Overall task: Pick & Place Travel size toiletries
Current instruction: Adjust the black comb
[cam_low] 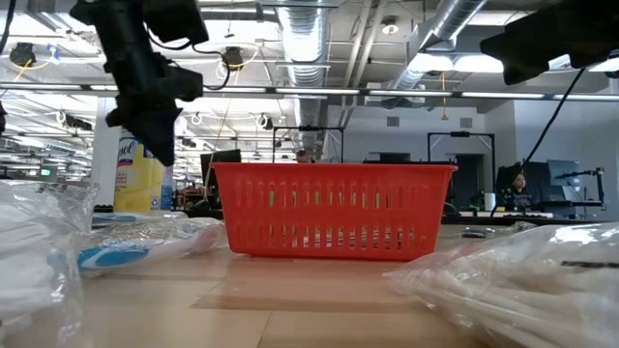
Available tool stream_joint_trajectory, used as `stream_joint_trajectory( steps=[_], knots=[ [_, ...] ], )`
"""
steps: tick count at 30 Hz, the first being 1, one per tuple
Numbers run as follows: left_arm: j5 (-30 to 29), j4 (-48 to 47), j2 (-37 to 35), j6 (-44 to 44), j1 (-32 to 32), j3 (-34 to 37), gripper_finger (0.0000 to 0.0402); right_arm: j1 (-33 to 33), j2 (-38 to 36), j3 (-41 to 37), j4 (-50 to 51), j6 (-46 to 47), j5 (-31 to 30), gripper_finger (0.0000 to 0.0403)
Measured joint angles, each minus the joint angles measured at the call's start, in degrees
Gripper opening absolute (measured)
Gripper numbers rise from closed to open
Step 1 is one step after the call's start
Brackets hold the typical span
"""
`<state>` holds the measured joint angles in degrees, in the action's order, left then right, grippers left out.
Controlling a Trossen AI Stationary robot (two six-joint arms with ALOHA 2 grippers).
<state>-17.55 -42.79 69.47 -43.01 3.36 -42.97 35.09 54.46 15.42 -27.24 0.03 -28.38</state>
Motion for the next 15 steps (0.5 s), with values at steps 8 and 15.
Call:
stream_joint_trajectory(
  steps=[8, 15],
  knots=[
    [-6.64, 8.50, 0.00, -7.09, -8.13, 4.59, 0.0000, 0.00, 0.02, 0.00, -1.84, -0.66, 0.00, 0.0143],
    [-10.55, 19.83, 0.00, -9.01, -16.07, 6.99, 0.0000, 0.00, 0.02, 0.00, -2.04, 0.34, 0.02, 0.0139]
  ],
)
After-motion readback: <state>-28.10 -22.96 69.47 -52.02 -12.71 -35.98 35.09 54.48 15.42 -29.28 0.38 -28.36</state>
